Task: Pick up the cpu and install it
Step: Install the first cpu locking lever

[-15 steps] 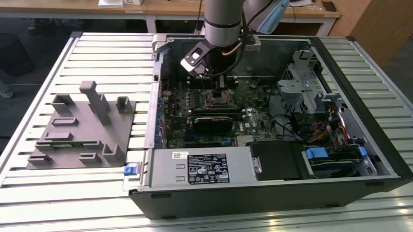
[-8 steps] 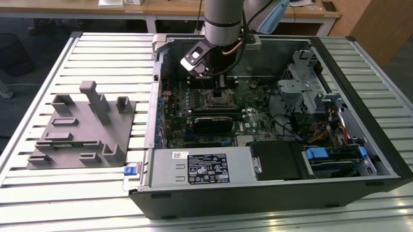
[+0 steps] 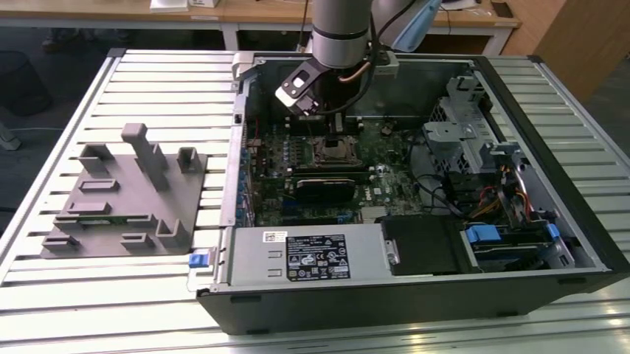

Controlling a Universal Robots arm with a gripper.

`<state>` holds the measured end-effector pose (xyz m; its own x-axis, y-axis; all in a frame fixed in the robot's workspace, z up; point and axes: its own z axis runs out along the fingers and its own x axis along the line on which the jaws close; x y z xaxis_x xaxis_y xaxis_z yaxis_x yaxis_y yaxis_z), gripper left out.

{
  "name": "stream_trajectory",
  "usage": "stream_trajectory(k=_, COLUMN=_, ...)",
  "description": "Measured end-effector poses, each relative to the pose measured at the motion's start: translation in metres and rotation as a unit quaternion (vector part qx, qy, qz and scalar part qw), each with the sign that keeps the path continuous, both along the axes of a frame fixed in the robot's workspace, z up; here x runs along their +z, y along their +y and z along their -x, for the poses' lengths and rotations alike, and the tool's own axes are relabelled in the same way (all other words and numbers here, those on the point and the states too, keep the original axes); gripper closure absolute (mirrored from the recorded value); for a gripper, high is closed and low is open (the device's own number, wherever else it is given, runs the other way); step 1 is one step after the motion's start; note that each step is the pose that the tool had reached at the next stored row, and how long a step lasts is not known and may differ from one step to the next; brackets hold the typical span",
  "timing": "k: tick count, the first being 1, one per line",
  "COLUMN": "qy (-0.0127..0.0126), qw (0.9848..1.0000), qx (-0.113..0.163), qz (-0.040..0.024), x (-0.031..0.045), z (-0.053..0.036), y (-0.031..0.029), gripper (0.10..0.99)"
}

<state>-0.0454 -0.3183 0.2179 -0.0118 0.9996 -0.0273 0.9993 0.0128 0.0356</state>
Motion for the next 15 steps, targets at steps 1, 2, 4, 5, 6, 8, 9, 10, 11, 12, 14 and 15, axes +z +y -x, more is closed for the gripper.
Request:
stream_trajectory(k=1, qy=0.0, qw=1.0, qx=0.0, qz=0.0, x=0.0002, z=0.0, y=0.0, gripper=0.98)
stream_trajectory(k=2, qy=0.0, qw=1.0, qx=0.0, qz=0.0, x=0.0004, z=0.0, y=0.0, gripper=0.98)
stream_trajectory(k=4, qy=0.0, qw=1.0, qx=0.0, qz=0.0, x=0.0007, z=0.0, y=0.0, gripper=0.98)
stream_trajectory(k=5, qy=-0.0001, qw=1.0, qx=0.0, qz=-0.0001, x=0.0012, z=0.0, y=0.0, gripper=0.98)
stream_trajectory(k=6, qy=0.0, qw=1.0, qx=0.0, qz=0.0, x=0.0015, z=0.0, y=0.0, gripper=0.98)
stream_trajectory(k=8, qy=0.0001, qw=1.0, qx=0.0, qz=0.0002, x=0.002, z=0.0, y=-0.0001, gripper=0.98)
stream_trajectory(k=9, qy=0.0001, qw=1.0, qx=0.0, qz=0.0002, x=0.0023, z=0.0, y=-0.0001, gripper=0.98)
stream_trajectory(k=10, qy=0.0, qw=1.0, qx=0.0, qz=0.0001, x=0.0027, z=0.0, y=0.0, gripper=0.98)
stream_trajectory(k=11, qy=0.0, qw=1.0, qx=0.0, qz=0.0001, x=0.0032, z=0.0, y=0.0, gripper=0.98)
stream_trajectory(k=12, qy=0.0, qw=1.0, qx=0.0, qz=0.0, x=0.0037, z=0.0, y=0.0, gripper=0.98)
stream_trajectory(k=14, qy=0.0, qw=1.0, qx=0.0, qz=0.0, x=0.0052, z=0.0, y=0.0, gripper=0.98)
stream_trajectory(k=15, qy=0.0, qw=1.0, qx=0.0, qz=0.0001, x=0.0058, z=0.0, y=0.0, gripper=0.98)
